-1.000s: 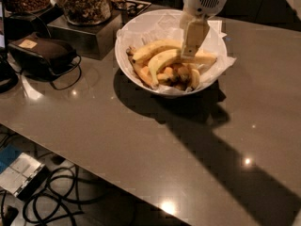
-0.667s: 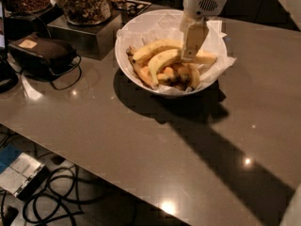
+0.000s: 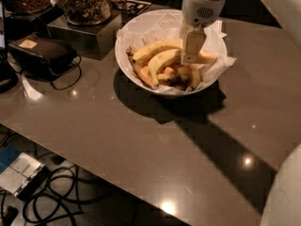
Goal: Pick banana from white bowl
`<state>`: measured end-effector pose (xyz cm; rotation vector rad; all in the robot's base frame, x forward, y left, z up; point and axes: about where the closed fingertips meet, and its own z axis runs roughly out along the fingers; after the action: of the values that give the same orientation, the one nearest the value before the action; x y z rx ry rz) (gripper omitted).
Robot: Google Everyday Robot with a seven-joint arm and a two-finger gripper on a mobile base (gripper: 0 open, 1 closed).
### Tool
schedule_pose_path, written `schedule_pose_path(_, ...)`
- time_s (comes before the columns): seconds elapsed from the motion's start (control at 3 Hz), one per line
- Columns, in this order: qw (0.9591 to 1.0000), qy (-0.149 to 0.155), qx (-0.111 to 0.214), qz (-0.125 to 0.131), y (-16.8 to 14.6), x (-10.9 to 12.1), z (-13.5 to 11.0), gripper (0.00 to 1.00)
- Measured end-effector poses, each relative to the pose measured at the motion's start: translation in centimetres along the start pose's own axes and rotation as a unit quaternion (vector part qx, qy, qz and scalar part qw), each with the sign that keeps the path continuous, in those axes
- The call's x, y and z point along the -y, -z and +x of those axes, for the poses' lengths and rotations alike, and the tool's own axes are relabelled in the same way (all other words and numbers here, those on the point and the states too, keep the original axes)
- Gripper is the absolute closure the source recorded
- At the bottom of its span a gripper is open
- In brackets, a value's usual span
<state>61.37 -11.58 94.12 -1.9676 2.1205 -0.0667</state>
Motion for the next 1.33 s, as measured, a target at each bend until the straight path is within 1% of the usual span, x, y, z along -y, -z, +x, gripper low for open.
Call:
schedule_pose_path(1.0,0.9997,0.000,0.007,-0.025,-2.3,0.0,0.3,0.36)
schedule_pose_path(1.33,0.9994,-0.002,0.012,-0.033,-2.9,-0.2,0.4,0.37)
